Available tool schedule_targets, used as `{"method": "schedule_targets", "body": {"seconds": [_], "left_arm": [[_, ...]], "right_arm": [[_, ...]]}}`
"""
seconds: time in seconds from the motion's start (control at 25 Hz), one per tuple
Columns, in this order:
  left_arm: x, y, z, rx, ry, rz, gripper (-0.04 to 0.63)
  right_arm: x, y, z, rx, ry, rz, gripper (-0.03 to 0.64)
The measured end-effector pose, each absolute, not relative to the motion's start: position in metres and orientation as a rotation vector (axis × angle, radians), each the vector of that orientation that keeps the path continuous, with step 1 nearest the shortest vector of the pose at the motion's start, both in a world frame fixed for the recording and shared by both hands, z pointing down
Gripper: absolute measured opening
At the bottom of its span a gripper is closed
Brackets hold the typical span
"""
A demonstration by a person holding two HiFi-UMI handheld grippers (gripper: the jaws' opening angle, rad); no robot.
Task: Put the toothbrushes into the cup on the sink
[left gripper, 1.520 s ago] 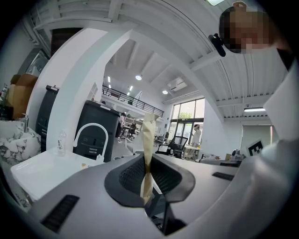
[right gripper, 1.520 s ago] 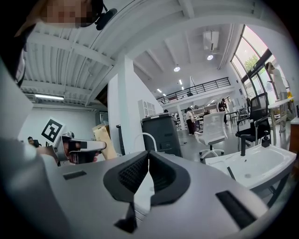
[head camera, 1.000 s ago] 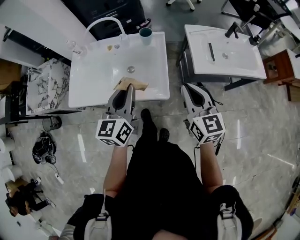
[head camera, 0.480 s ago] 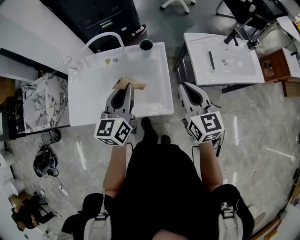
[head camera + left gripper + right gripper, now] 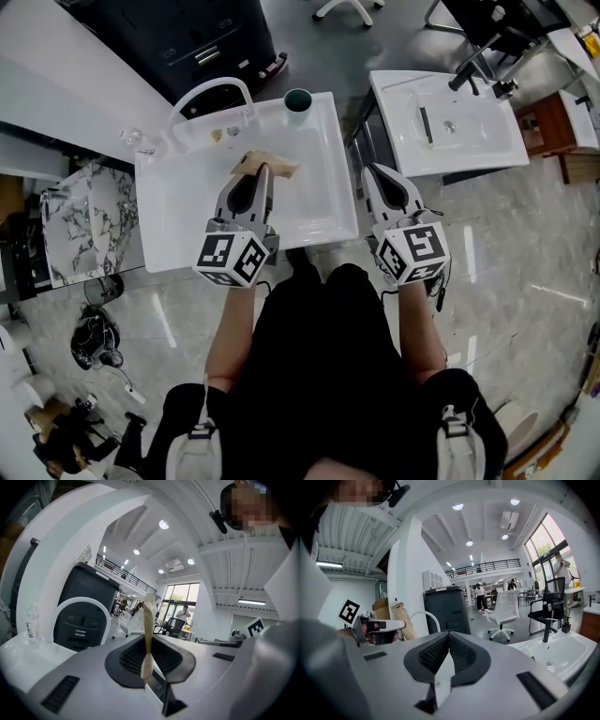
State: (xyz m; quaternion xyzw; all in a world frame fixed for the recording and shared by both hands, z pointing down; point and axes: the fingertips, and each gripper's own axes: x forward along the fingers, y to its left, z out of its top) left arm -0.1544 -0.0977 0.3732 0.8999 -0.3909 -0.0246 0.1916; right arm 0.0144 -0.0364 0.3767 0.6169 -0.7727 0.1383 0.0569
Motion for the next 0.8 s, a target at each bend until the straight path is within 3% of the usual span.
{"method": "schedule_targets", "body": {"seconds": [0.8], "left_arm": [[-0.145, -0.126, 0.384, 2.431, -1.213, -0.072, 0.044]], "right_arm": [[0.013, -0.084, 0.392, 1.672, -2.424, 0.471, 0.032]]}}
